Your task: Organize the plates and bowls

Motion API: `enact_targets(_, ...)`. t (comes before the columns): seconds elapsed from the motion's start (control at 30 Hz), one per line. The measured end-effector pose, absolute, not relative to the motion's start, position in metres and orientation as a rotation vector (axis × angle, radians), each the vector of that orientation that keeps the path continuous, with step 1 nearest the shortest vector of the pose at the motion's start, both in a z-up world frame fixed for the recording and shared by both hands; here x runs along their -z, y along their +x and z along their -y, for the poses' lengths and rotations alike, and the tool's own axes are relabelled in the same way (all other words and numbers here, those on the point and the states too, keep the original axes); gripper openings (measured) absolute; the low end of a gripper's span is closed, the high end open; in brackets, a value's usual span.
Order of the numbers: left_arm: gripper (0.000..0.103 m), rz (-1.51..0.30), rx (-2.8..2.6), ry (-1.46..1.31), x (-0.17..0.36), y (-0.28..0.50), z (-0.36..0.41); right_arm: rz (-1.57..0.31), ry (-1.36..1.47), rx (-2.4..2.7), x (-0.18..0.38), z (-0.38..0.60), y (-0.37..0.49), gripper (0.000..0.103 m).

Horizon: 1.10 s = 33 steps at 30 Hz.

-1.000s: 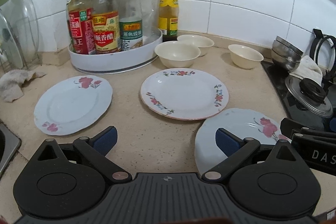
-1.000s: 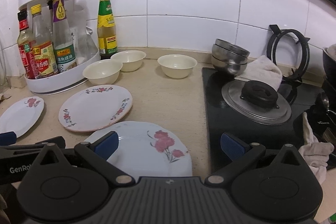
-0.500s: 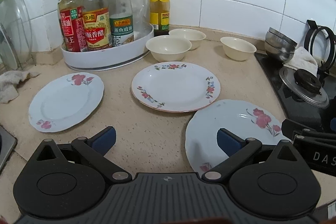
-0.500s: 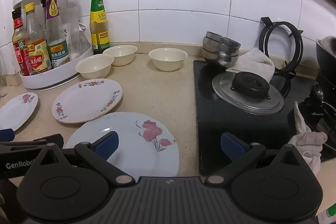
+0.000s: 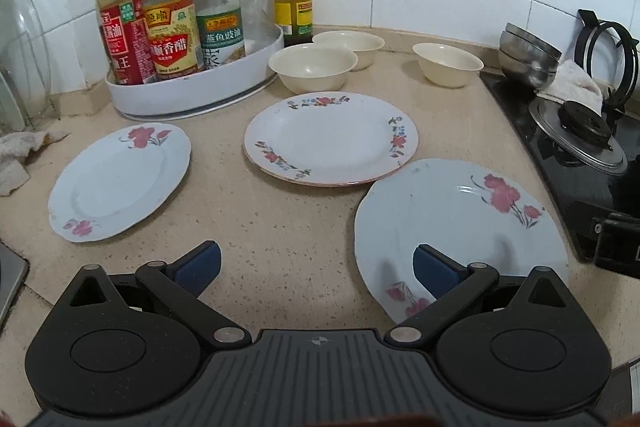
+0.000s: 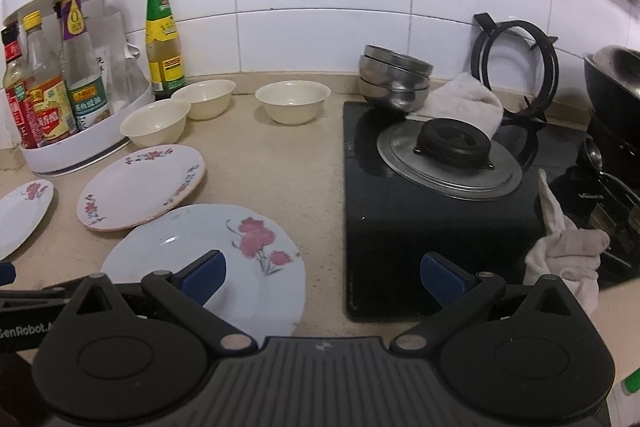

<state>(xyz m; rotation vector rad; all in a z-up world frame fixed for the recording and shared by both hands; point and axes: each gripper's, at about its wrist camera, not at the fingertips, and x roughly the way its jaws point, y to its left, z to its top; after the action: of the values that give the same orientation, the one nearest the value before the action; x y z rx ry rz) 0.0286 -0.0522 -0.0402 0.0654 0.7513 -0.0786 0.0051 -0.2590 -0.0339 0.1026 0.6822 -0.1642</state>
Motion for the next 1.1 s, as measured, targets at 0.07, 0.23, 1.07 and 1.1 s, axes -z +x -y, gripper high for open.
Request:
enact_targets(0.07,0.103,-0.762,0.084,0.059,0.043,0.031,0.052,-0.688,0.103,0.168,0.034,0.261,0.004,0.102)
enact_targets(0.23,0.103,-0.794,0.109,0.013,0.047,0.038,0.051,-0.73,0.105,0.15,0.039,0.267,0.008,0.102)
enact_targets(1.07,0.102,-0.834,0.126,0.063,0.059,0.06,0.079,-0.811,0.056,-0.22,0.06,0.294,0.091,0.102)
enact_targets(1.1,0.102,-0.84,0.121,0.061,0.059,0.061,0.079,-0.81,0.057,-0.239,0.06,0.294,0.092,0.102)
